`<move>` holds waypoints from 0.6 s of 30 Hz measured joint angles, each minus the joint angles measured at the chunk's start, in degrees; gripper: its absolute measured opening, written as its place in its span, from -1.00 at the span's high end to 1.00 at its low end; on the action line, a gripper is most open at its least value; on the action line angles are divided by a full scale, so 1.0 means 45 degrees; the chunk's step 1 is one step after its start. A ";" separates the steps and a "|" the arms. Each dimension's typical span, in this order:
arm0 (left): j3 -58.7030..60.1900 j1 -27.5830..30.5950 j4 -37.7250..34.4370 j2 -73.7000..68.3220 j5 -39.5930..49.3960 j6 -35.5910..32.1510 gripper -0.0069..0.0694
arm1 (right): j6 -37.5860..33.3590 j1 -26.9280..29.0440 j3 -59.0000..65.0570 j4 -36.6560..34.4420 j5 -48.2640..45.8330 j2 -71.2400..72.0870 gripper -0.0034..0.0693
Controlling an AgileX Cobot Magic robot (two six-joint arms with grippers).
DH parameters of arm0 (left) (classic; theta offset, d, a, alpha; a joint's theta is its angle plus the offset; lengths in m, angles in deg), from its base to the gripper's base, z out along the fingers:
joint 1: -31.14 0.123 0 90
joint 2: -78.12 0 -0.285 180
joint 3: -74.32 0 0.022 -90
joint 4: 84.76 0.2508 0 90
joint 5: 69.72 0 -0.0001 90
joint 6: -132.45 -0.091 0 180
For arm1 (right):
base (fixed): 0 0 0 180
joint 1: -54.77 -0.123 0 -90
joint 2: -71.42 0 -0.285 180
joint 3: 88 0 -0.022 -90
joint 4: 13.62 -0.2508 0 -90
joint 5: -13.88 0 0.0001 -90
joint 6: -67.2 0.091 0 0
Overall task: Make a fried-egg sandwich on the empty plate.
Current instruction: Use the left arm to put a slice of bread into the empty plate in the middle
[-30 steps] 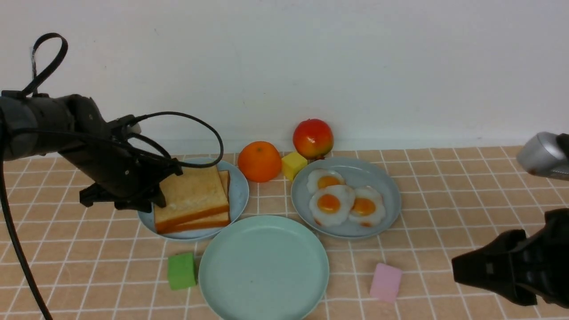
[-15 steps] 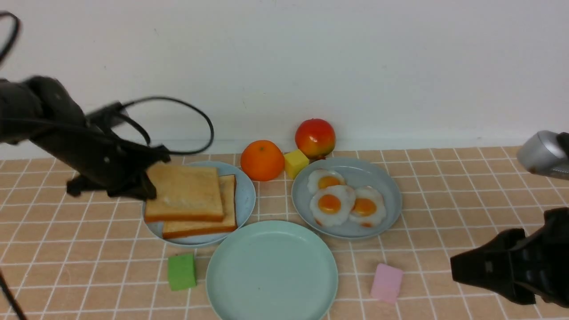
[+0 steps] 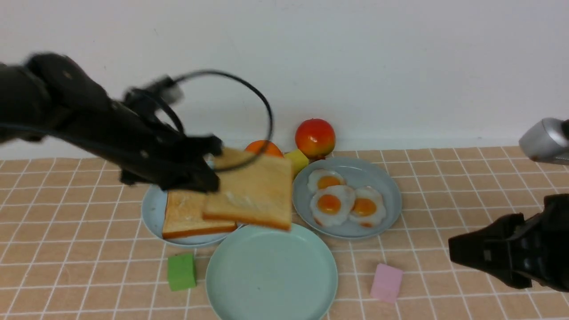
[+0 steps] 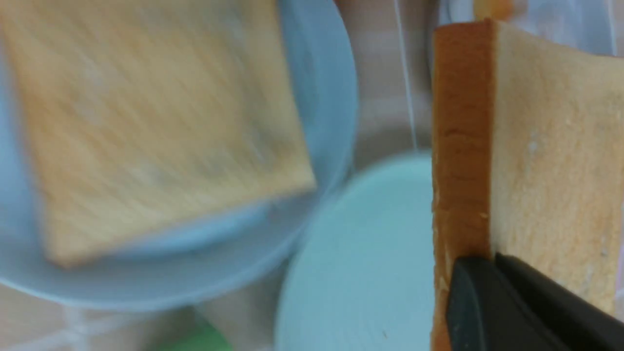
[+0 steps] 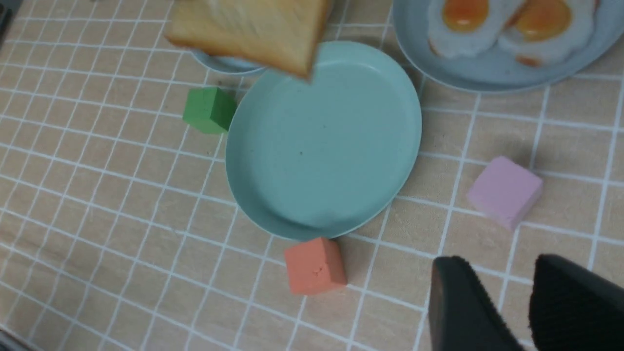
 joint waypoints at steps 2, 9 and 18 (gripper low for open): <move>0.0933 -0.0646 -0.0136 -0.0034 -0.0829 0.0014 0.84 | -0.0219 0.0000 0.0000 0.0000 0.0000 0.0000 0.25; 0.2558 -0.1286 -0.0350 -0.0439 -0.2335 0.0107 0.83 | -0.0275 0.0000 0.0000 0.0000 0.0151 0.0000 0.25; 0.2601 -0.1300 -0.1001 -0.0930 -0.2219 0.0148 0.67 | -0.0275 0.0000 0.0000 0.0000 0.0954 0.0000 0.25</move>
